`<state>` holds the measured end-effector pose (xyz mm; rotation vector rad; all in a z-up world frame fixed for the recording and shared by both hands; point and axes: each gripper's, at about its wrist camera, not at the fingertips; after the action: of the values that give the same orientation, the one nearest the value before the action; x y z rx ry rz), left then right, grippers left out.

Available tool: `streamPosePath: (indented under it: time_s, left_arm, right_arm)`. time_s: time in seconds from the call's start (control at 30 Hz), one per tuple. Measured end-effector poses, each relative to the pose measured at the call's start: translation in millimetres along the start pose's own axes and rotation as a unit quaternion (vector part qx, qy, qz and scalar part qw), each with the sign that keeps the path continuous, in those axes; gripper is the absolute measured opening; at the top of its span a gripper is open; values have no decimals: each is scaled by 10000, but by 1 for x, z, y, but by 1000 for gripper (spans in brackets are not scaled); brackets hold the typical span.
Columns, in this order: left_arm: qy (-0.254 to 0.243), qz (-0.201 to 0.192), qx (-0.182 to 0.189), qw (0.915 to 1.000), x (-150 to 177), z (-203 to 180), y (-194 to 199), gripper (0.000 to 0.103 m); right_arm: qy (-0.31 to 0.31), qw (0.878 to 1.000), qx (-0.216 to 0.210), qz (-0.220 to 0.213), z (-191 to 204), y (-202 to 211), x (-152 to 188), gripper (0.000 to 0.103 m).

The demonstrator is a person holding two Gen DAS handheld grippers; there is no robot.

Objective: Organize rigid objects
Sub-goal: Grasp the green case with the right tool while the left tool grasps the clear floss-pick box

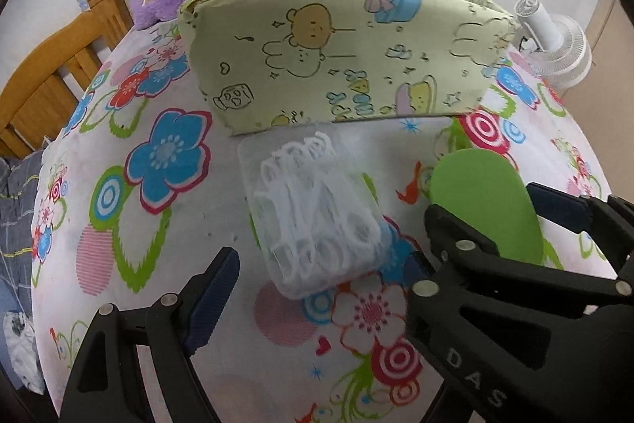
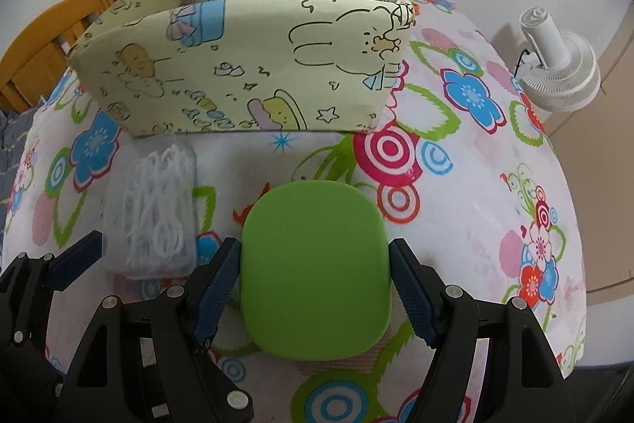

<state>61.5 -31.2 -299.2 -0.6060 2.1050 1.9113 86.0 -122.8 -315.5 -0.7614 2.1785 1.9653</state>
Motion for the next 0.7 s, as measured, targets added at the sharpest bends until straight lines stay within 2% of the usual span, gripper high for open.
streamPosePath:
  time_s: [0.23,0.7]
  left_arm:
    - [106,41,-77,9999,-11,1,-10,87]
    - [19,-11,-65,10000,-29,-5,-24,88]
  right_arm:
    - [-10,10000,7,29,-5,-8,-12,77]
    - [-166,9998,72,69,-16,-18,-26,77]
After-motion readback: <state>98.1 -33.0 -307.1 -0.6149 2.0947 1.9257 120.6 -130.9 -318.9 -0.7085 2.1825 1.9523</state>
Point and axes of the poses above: each gripper's, at about its wrist camera, not at the fingertips, and y roughly against the way its jaws point, z to its left, x to its underside, and after that the axes turned 15 degrees about y, right-handed
